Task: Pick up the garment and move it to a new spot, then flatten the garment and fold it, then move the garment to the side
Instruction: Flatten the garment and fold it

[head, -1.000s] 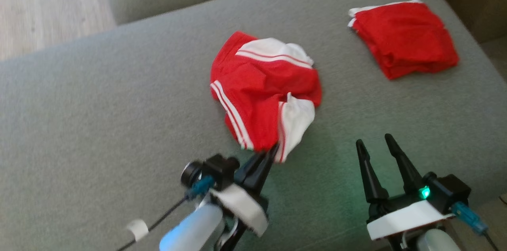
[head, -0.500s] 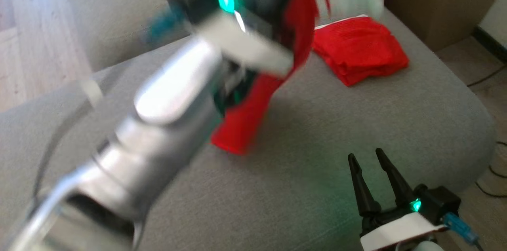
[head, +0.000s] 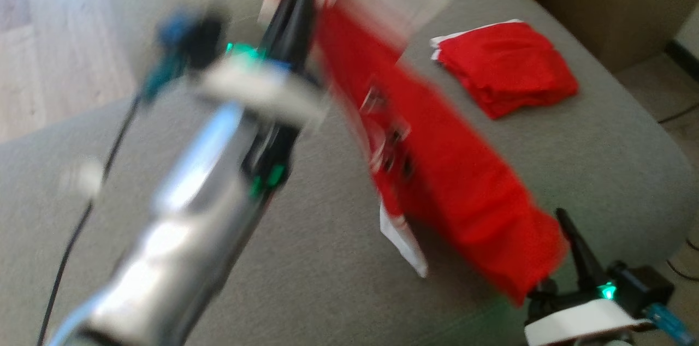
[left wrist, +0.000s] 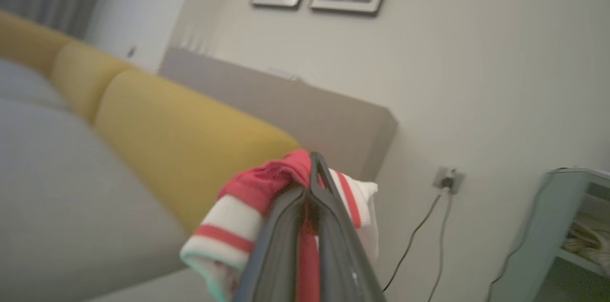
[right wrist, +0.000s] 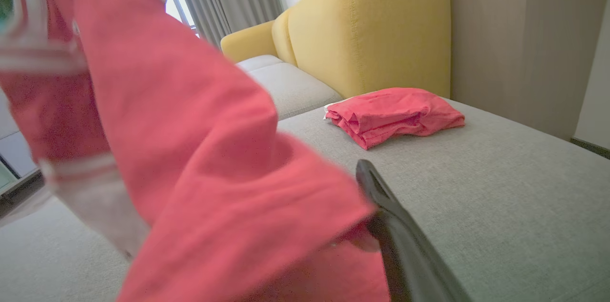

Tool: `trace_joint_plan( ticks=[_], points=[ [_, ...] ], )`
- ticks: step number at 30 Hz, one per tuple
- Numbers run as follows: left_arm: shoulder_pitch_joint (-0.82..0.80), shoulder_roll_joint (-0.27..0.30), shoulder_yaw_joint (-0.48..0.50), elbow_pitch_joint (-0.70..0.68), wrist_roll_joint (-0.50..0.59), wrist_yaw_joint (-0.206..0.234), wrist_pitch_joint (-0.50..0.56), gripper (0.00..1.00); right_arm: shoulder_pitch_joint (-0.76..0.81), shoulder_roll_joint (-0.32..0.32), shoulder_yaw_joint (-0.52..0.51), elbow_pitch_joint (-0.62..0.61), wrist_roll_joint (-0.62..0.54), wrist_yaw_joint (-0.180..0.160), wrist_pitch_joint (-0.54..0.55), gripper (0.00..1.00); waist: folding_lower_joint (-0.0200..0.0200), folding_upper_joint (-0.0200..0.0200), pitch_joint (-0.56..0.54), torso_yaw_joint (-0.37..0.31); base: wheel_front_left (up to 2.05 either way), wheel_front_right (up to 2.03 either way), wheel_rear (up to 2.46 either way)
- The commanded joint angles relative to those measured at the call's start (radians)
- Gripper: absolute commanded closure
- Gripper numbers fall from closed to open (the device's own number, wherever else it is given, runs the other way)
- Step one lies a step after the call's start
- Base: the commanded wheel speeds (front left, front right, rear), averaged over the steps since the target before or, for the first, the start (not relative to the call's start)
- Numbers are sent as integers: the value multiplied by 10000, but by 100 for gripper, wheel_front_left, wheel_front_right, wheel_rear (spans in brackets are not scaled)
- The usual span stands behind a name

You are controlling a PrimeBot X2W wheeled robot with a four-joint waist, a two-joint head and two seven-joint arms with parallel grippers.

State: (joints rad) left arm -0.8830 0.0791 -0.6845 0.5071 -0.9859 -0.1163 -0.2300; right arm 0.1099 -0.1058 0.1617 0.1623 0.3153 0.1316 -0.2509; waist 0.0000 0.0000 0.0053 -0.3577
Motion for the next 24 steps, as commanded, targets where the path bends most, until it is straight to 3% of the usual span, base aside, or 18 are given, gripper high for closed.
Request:
trace_joint_plan(
  ticks=[1, 8, 11, 16, 17, 18, 19, 24],
  points=[
    [660, 783, 446, -522, -191, 279, -94, 100, -193, 10, -35, -440, -82, -9, -109, 0, 0, 0, 305, 446, 0, 0, 0],
    [4573, 1919, 1763, -1999, -643, 1289, -297, 100, -202, -52, -730, -671, -252, -9, -109, 0, 0, 0, 863, 1475, 0, 0, 0],
    [5707, 1939, 2644, -2653, -508, 1533, -311, 100, -272, -107, -805, -724, -306, -9, -109, 0, 0, 0, 1063, 1869, 0, 0, 0],
    [6912, 1745, 3304, -3146, -149, 1694, -314, 100, -418, -138, -831, -774, -333, -9, -109, 0, 0, 0, 1286, 2281, 0, 0, 0],
    [7122, 1693, 3349, -3175, -39, 1742, -315, 88, -442, -149, -817, -770, -340, -9, -109, 0, 0, 0, 1321, 2369, 0, 0, 0],
    [7280, 1662, 3331, -3170, 89, 1789, -315, 25, -460, -156, -805, -763, -342, -9, -109, 0, 0, 0, 1350, 2454, 0, 0, 0],
    [7371, 1645, 3312, -3176, 262, 1831, -315, 0, -476, -167, -791, -753, -339, -9, -109, 0, 0, 0, 1372, 2530, 0, 0, 0],
    [7422, 1490, 3647, -3524, 1871, 2122, -316, 0, -525, -204, -790, -747, -345, -9, -109, 0, 0, 0, 1456, 2780, 0, 0, 0]
  ],
)
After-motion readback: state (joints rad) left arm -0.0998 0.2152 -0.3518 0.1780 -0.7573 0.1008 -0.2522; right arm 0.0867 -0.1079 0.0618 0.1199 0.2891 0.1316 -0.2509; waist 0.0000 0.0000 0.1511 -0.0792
